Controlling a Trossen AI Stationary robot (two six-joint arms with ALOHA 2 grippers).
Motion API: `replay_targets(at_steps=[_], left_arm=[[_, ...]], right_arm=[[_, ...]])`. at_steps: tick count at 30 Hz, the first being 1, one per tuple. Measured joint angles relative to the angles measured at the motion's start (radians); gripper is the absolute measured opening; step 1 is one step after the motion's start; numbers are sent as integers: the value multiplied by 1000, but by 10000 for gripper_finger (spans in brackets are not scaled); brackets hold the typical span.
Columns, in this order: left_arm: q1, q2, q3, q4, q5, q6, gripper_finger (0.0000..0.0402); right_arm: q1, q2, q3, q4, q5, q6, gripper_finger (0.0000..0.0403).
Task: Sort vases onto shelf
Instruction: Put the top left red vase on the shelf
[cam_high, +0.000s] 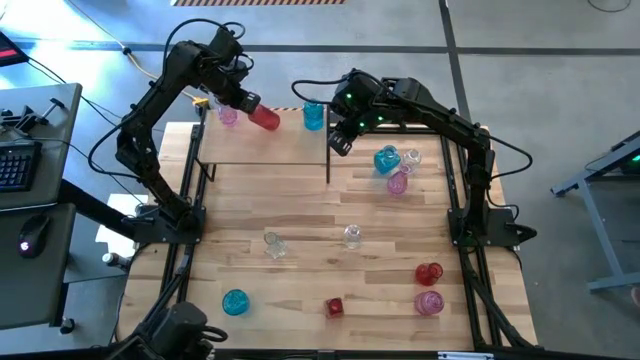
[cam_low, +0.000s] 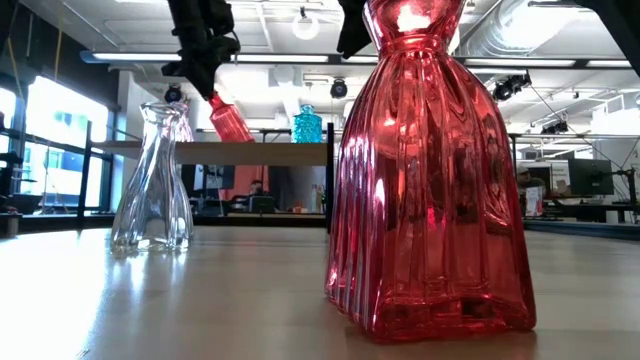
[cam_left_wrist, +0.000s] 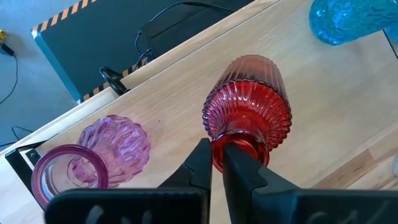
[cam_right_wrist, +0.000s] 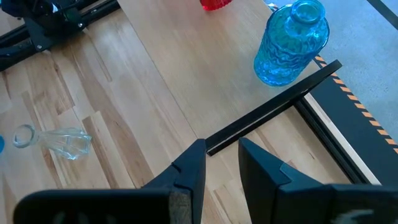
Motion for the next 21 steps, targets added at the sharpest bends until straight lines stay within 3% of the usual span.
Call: replay_targets(at_steps=[21], left_arm=[[0, -44, 2, -25, -103, 7, 6]], right_arm=[[0, 0, 0, 0, 0, 0, 76]])
